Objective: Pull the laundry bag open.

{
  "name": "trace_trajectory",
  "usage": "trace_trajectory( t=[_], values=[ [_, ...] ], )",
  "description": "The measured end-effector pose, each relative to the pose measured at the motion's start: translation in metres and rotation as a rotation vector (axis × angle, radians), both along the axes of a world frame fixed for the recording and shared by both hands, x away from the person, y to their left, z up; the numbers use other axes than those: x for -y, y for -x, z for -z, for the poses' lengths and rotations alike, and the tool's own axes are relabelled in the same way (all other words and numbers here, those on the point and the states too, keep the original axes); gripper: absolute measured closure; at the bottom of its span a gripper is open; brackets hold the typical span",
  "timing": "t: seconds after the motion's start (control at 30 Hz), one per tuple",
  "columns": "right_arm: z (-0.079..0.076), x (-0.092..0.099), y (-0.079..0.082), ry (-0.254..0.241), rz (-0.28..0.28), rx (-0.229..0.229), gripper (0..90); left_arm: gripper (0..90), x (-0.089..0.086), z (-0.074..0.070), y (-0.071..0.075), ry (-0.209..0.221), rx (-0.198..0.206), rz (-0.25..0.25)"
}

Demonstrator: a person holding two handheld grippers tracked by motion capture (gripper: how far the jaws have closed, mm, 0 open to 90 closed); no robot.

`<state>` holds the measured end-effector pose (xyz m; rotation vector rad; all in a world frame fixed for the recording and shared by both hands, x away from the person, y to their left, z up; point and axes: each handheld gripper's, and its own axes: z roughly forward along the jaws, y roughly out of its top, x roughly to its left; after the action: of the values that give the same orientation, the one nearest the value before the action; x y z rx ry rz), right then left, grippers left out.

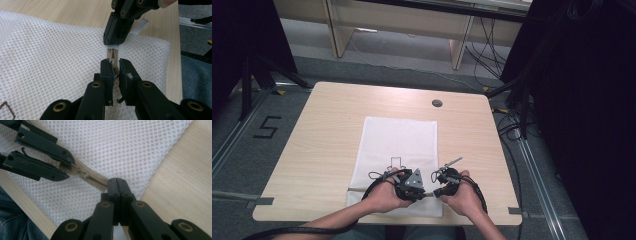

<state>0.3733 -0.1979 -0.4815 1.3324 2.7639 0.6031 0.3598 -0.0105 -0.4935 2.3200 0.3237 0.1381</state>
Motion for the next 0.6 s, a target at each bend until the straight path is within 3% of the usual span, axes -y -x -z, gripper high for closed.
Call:
trace_trajectory(
  t=[0.6],
  values=[
    [0.0011,0.0022,-0.0005,-0.021,0.008,0.0,90.0,81.2,-0.0027,-0.0004,0.0004,0.01,-0.018,-0.013]
  ],
)
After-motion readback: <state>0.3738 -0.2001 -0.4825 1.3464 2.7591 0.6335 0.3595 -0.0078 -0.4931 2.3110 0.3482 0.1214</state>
